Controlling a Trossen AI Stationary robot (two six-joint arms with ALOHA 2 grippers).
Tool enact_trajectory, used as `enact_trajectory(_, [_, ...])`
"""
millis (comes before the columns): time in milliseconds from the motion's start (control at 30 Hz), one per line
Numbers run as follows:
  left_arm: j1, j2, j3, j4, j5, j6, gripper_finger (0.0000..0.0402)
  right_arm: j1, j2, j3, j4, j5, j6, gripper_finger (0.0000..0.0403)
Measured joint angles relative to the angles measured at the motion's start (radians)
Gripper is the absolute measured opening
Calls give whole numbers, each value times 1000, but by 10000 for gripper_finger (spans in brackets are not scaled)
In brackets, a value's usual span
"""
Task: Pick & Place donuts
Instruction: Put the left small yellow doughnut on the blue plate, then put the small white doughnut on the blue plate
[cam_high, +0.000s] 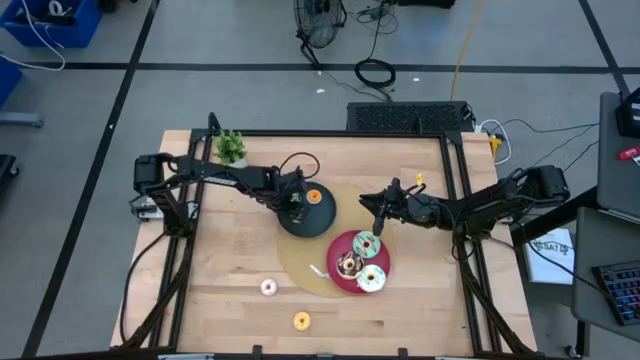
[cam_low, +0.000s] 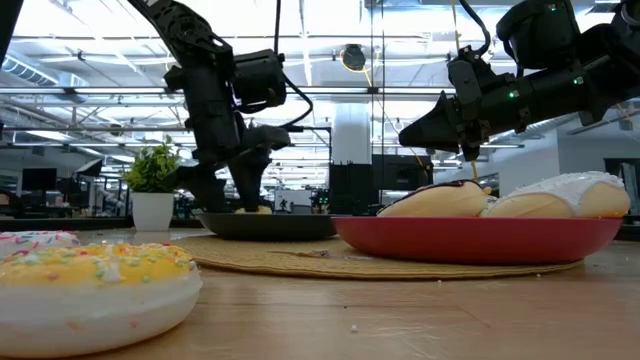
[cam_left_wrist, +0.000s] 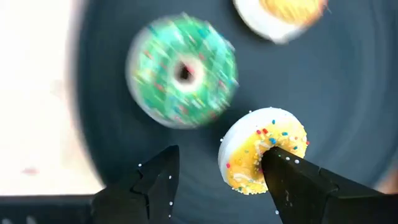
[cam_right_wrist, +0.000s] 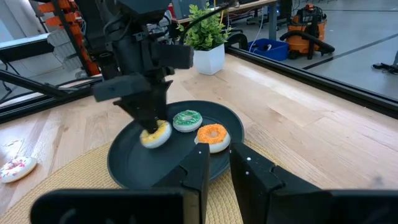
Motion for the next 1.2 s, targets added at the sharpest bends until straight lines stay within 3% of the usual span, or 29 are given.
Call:
enact_trajectory(167, [-19,0,0,-33,-123,-13,227,0,0,0,0,0,-1,55])
enact_trajectory(400, [-46,0,1,142,88,-37,227,0,0,0,0,0,-30,55])
enact_trajectory(933, [-53,-20,0,140,108,29,227,0,0,0,0,0,-30,55])
enact_trajectory(1200, [-184,-175,0,146,-60,103,227,0,0,0,-3,0,-30,55])
